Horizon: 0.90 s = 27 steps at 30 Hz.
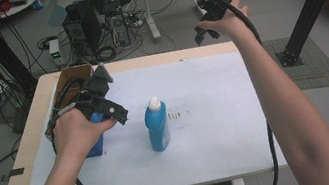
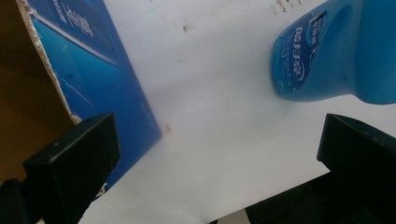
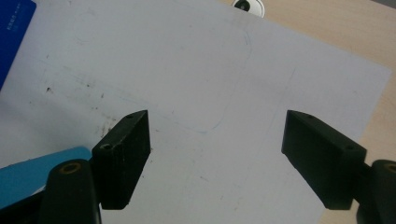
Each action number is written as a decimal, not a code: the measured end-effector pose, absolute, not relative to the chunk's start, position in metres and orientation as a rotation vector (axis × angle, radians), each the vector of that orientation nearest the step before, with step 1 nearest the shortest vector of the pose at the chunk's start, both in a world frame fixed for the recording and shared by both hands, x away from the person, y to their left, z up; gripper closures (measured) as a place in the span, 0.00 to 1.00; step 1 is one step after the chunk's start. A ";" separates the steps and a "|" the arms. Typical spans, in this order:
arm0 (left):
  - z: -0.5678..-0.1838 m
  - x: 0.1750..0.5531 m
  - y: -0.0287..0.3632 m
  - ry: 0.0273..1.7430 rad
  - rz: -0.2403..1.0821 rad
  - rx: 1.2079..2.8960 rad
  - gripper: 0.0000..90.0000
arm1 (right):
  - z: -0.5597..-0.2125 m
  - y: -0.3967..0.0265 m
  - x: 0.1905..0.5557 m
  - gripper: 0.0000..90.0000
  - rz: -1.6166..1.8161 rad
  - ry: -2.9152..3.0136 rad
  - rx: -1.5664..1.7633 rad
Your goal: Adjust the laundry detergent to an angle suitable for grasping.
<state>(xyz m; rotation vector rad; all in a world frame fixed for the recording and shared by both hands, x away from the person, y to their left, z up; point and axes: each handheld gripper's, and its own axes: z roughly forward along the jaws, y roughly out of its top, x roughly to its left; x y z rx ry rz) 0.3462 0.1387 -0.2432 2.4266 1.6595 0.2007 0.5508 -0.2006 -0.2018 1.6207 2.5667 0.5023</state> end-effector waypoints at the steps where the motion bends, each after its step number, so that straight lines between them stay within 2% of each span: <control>1: -0.243 0.346 0.139 1.658 0.198 2.430 0.00 | -0.202 -0.200 0.551 0.26 0.499 2.568 1.620; 27: -0.236 0.345 0.144 1.677 0.203 2.402 0.00 | -0.201 -0.204 0.547 0.26 0.497 2.569 1.622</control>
